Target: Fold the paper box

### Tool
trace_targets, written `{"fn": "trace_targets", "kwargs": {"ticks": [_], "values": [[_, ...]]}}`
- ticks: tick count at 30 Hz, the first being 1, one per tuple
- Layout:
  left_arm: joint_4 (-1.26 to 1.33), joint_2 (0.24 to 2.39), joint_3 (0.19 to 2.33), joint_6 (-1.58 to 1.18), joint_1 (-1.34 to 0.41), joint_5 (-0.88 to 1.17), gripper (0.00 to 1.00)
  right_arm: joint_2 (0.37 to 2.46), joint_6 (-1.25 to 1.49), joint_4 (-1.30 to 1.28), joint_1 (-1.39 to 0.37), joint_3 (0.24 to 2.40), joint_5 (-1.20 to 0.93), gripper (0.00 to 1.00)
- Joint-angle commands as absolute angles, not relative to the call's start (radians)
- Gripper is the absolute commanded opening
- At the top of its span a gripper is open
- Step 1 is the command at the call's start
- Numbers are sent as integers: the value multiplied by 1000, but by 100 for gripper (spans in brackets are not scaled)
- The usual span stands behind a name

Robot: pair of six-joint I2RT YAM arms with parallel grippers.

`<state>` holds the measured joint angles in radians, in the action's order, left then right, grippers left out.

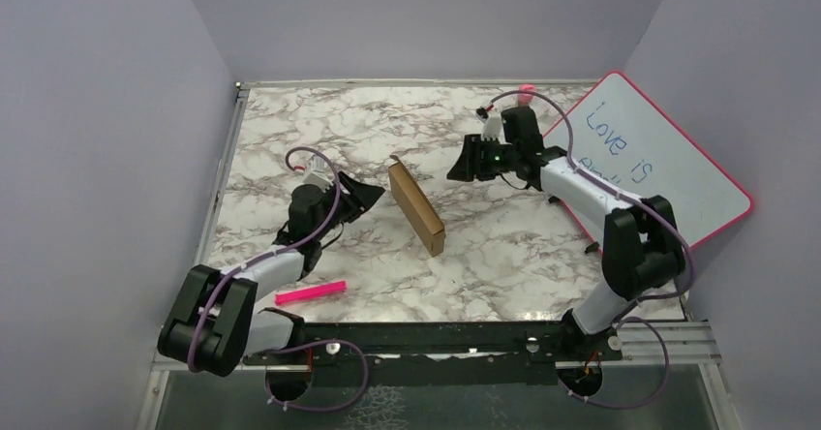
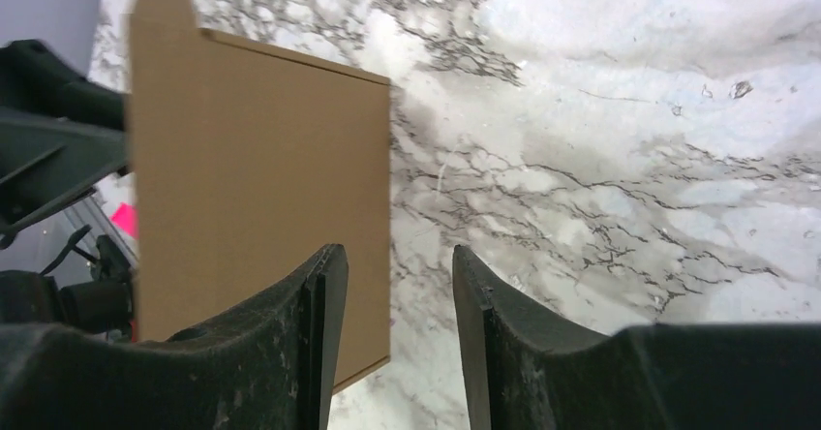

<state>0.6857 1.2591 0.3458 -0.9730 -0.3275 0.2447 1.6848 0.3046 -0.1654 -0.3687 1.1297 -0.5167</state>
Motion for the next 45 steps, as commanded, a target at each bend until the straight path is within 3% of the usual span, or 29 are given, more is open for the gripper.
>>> {"fn": "trace_targets", "kwargs": {"ticks": [1,2,4,6,17,23,29,36,43,45], "values": [[568,1200,353,-887,-279,297,61,1562,242,-303,-380,1180,-461,50],[547,1184,354,-875,-270,298,63,1545,234,-326,-383,1197,-458,51],[484,1147,363,-842,-261,292,67,1519,211,-375,-401,1235,-455,94],[390,1105,389,-795,-256,269,70,1503,186,-415,-430,1271,-453,100],[-155,932,691,-451,-240,94,99,1640,101,-655,-658,1528,-287,100],[-313,901,852,-222,-238,-21,99,1767,81,-788,-740,1676,-156,100],[-307,820,829,-121,-238,-77,99,1876,84,-869,-792,1759,-56,97],[-266,711,749,-108,-234,-84,99,1945,52,-903,-798,1801,-8,79],[-276,700,749,-100,-232,-85,99,1997,43,-938,-830,1843,35,70],[-277,695,748,-102,-232,-80,99,2004,33,-949,-833,1842,50,63]]}}
